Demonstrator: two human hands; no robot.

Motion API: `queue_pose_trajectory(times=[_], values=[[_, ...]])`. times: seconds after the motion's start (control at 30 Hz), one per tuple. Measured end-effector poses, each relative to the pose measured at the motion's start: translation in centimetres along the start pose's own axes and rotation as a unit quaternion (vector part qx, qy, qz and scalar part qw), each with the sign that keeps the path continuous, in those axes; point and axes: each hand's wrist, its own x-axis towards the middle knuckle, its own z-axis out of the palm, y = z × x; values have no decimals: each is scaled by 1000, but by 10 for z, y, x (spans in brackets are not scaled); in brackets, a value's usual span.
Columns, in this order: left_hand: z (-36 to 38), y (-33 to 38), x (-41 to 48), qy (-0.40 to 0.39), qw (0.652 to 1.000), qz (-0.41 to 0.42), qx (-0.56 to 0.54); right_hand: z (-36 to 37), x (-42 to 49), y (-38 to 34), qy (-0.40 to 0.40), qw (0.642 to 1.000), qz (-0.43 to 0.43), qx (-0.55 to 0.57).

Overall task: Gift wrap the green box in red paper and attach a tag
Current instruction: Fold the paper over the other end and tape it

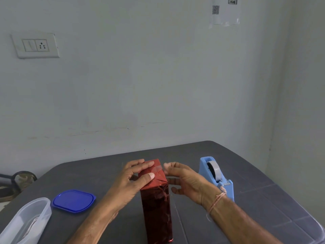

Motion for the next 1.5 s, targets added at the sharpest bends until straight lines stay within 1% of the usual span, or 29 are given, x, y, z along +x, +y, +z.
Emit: queue_pose_trajectory(times=[0.1, 0.17, 0.3, 0.4, 0.47, 0.57, 0.6, 0.73, 0.83, 1.0, 1.1, 1.17, 1.23, 1.3, 1.37, 1.43, 1.5], values=[[1, 1, 0, -2, 1000, -5, -1, 5, 3, -16, 18, 998, -13, -63], [1, 1, -1, 1, 1000, -9, -3, 8, 6, -23, 14, 995, -15, -102], [0, 0, -2, 10, 1000, -13, -11, 7, 10, -27, -15, 994, 1, -112], [1, 0, -1, 14, 1000, -4, -7, 7, 8, -34, -19, 992, 10, -126], [2, 1, -1, 14, 1000, -4, -9, 12, 7, -39, -12, 986, 28, -163], [2, 0, -1, 18, 1000, -8, -12, 21, 11, -41, 6, 968, 44, -248], [2, 0, -1, 19, 1000, -9, -14, 23, 12, -42, 9, 965, 46, -257], [2, -1, -1, 20, 1000, -6, -20, 22, 13, -40, 11, 974, 51, -222], [4, -1, 0, 23, 999, -9, -27, 19, 13, -31, 25, 986, 50, -157], [5, -3, 0, 21, 999, -11, -37, 18, 7, -20, 18, 996, 51, -70], [5, -6, 3, 24, 999, -6, -39, 20, 3, -12, 26, 998, 26, -57], [6, -6, 3, 30, 998, -5, -51, 22, -8, -4, 50, 996, -15, -68], [8, -7, 3, 42, 997, -4, -65, 24, -26, 12, 66, 990, -101, -76], [12, -7, 5, 58, 994, -2, -90, 31, -49, 35, 60, 978, -187, -76], [17, -8, 10, 59, 992, -7, -113, 38, -63, 53, 65, 960, -241, -131], [24, -6, 13, 67, 991, -13, -113, 38, -60, 63, 111, 945, -264, -159], [30, 1, 13, 61, 993, -20, -101, 33, -54, 64, 154, 937, -271, -156]])
